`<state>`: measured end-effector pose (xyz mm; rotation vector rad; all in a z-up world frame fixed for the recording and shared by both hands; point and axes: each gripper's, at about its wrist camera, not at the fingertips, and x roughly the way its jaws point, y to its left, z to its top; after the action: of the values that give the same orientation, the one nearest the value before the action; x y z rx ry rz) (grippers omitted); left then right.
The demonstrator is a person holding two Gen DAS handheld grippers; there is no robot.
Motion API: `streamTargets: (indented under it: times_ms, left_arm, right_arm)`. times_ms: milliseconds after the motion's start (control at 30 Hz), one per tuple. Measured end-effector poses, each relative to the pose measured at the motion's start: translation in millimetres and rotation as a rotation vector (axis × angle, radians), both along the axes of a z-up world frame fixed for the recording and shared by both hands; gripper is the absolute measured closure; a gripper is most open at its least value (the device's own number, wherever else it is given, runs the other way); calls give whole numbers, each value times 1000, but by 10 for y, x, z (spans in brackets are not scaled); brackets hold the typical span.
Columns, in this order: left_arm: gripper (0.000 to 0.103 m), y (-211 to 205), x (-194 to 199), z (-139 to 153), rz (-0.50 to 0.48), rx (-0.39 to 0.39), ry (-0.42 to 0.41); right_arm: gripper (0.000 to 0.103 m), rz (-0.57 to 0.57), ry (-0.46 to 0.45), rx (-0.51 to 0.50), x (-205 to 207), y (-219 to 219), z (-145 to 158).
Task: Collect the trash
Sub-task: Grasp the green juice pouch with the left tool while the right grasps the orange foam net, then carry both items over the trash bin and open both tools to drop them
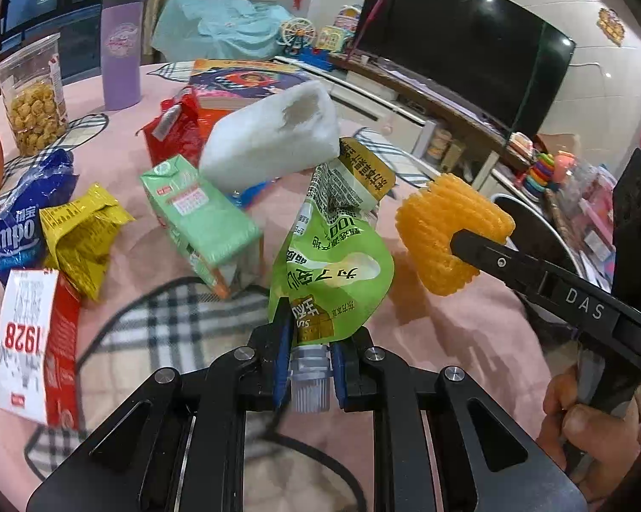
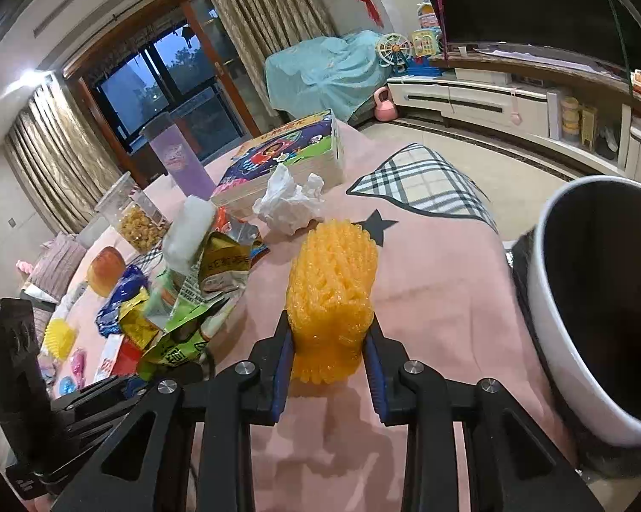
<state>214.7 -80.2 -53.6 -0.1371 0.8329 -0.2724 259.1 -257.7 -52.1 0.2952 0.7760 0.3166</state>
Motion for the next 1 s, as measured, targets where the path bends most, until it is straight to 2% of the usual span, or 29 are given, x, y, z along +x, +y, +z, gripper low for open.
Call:
streamTargets:
  times_ms: [267,567,1000]
  left_arm:
    - [88,-205,-169,29,-58,-35,9]
    - [88,-413,-244,93,-103,-18,-5]
    - [88,-931,-326,208,-204,12,-28]
  right_arm:
    - [72,-31,-6,21,-264,-194,69]
    - [72,-88,-11,36,-502,-462,96]
    - [72,-197,-29,64,-755,-952,157]
